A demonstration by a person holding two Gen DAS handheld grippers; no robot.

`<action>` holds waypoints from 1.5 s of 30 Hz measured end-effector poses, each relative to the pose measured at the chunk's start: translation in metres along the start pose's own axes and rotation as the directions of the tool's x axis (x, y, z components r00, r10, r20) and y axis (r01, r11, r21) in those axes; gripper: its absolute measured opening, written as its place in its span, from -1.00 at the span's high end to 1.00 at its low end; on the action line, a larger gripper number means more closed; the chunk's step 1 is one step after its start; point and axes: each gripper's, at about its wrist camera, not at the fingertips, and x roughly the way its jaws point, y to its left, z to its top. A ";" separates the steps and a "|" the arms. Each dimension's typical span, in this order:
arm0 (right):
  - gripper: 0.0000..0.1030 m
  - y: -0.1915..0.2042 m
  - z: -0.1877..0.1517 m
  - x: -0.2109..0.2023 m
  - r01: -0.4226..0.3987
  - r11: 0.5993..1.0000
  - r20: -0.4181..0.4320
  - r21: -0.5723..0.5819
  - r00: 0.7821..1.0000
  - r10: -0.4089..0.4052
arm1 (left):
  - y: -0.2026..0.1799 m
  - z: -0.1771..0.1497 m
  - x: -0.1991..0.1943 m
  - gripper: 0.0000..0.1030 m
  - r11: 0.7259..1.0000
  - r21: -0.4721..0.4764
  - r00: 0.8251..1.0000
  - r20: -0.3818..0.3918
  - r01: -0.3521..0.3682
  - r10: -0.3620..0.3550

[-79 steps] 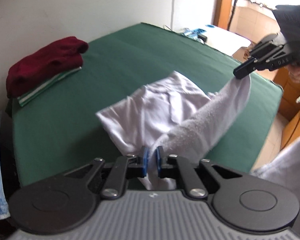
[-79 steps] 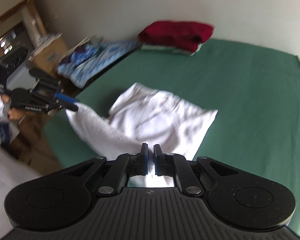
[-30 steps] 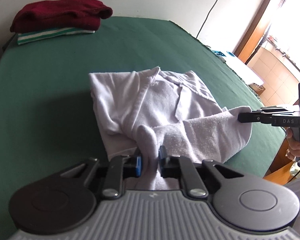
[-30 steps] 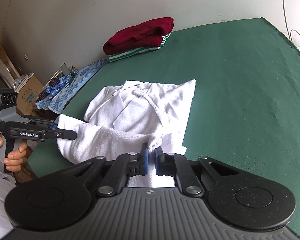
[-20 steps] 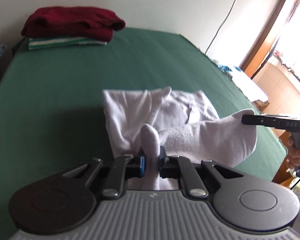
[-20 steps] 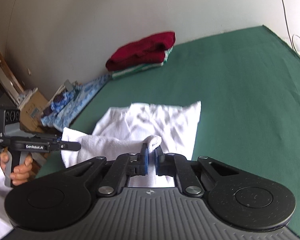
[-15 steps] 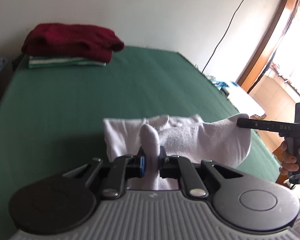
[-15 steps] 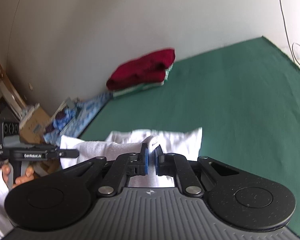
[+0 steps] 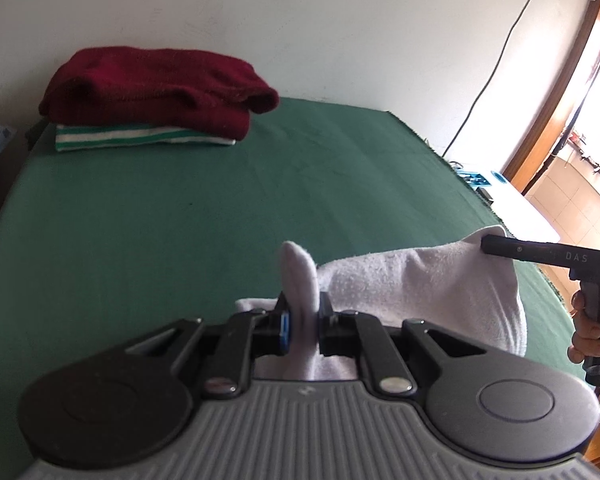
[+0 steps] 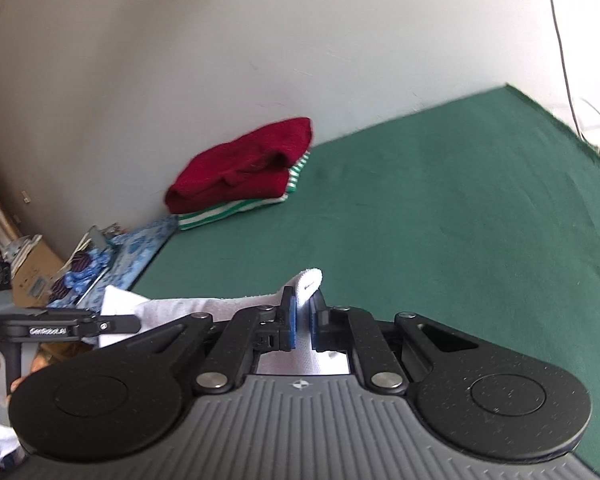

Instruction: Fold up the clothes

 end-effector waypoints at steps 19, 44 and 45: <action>0.44 0.049 -0.028 -0.013 -0.006 0.994 -0.010 -0.106 1.000 0.005 | -0.030 -0.020 -0.036 0.13 0.983 0.161 0.988 0.143 -0.087 0.064; 0.82 0.009 -0.028 0.072 0.065 0.988 -0.025 0.143 0.998 -0.062 | -0.019 -0.007 0.069 -0.22 0.981 0.070 0.982 0.073 -0.182 0.177; 0.92 -0.002 -0.029 0.075 0.078 0.980 -0.029 0.183 0.997 -0.074 | -0.013 -0.007 0.075 -0.32 0.982 0.050 0.982 0.060 -0.182 0.179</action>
